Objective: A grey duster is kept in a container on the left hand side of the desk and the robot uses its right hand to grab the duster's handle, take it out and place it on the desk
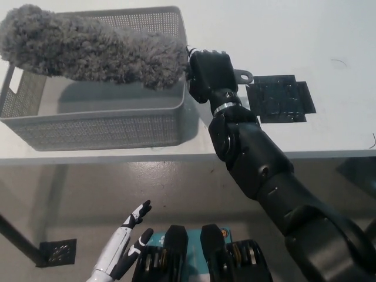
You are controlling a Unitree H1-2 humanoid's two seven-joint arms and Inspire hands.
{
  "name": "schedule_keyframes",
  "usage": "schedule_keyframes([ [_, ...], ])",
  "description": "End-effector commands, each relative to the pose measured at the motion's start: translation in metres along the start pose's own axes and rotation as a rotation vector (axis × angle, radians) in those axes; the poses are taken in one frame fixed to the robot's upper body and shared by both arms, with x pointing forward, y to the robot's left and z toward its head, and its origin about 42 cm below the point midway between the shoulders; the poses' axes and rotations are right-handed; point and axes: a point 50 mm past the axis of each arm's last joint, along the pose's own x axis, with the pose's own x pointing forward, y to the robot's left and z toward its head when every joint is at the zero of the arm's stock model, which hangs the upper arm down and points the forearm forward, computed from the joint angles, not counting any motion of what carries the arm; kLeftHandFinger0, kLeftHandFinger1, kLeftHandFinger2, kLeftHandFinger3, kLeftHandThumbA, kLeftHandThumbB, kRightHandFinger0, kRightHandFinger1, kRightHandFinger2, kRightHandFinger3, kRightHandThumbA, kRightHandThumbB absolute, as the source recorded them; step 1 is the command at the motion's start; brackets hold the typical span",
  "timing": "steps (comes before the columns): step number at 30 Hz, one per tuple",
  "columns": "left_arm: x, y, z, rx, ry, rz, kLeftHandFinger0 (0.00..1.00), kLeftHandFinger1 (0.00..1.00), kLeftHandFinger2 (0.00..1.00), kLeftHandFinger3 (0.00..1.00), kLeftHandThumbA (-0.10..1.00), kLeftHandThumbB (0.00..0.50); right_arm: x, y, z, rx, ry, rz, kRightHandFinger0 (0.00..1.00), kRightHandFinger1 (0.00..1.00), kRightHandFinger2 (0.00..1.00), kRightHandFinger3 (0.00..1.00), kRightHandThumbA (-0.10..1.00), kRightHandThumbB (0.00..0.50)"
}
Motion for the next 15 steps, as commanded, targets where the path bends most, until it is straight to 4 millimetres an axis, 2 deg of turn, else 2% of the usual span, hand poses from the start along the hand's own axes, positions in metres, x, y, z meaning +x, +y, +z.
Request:
schedule_keyframes([
  [1, 0.0016, 0.0072, 0.0125, 0.022, -0.085, 0.002, 1.00, 1.00, 1.00, 1.00, 1.00, 0.091, 0.0368, -0.0958, 0.0046, 0.085, -0.063, -0.439, 0.00, 0.00, 0.00, 1.00, -0.10, 0.231],
  [3, 0.0016, 0.0072, 0.0118, 0.025, -0.089, 0.001, 1.00, 1.00, 1.00, 1.00, 1.00, 0.088, 0.0363, -0.0965, 0.0046, 0.102, -0.068, -0.438, 0.00, 0.00, 0.00, 1.00, -0.10, 0.213],
  [5, 0.0016, 0.0072, 0.0122, 0.025, -0.086, 0.000, 1.00, 1.00, 1.00, 1.00, 1.00, 0.089, 0.0361, -0.0974, 0.0045, 0.116, -0.064, -0.429, 0.00, 0.00, 0.00, 1.00, -0.10, 0.222],
  [7, 0.0016, 0.0072, 0.0126, 0.030, -0.086, 0.001, 1.00, 1.00, 1.00, 1.00, 1.00, 0.087, 0.0370, -0.0976, 0.0033, 0.100, -0.057, -0.423, 0.00, 0.00, 0.03, 1.00, -0.10, 0.262],
  [9, 0.0016, 0.0075, 0.0128, 0.027, -0.087, 0.000, 1.00, 1.00, 1.00, 1.00, 1.00, 0.083, 0.0383, -0.0984, 0.0023, 0.093, -0.040, -0.402, 0.00, 0.00, 0.07, 1.00, -0.04, 0.302],
  [10, 0.0016, 0.0074, 0.0128, 0.025, -0.088, 0.001, 1.00, 1.00, 1.00, 1.00, 1.00, 0.083, 0.0385, -0.0986, 0.0023, 0.088, -0.035, -0.400, 0.00, 0.00, 0.09, 1.00, 0.00, 0.325],
  [11, 0.0019, 0.0073, 0.0124, 0.026, -0.088, 0.002, 1.00, 1.00, 1.00, 1.00, 1.00, 0.083, 0.0390, -0.0986, 0.0019, 0.077, -0.030, -0.393, 0.00, 0.03, 0.18, 1.00, 0.08, 0.362],
  [12, 0.0022, 0.0072, 0.0119, 0.027, -0.088, 0.002, 1.00, 1.00, 1.00, 1.00, 1.00, 0.083, 0.0397, -0.0984, 0.0013, 0.068, -0.025, -0.385, 0.00, 0.00, 0.21, 1.00, 0.14, 0.369],
  [13, 0.0022, 0.0071, 0.0116, 0.027, -0.088, 0.002, 1.00, 1.00, 1.00, 1.00, 1.00, 0.083, 0.0403, -0.0977, 0.0006, 0.061, -0.015, -0.356, 0.11, 0.24, 0.54, 1.00, 0.33, 0.435],
  [14, 0.0022, 0.0071, 0.0115, 0.025, -0.088, 0.003, 1.00, 1.00, 1.00, 1.00, 1.00, 0.082, 0.0408, -0.0964, -0.0005, 0.057, -0.007, -0.325, 0.51, 0.74, 1.00, 1.00, 0.47, 0.481],
  [15, 0.0021, 0.0071, 0.0113, 0.023, -0.089, 0.003, 1.00, 1.00, 1.00, 1.00, 1.00, 0.082, 0.0412, -0.0948, -0.0017, 0.053, 0.001, -0.292, 0.70, 0.94, 1.00, 1.00, 0.47, 0.477],
])
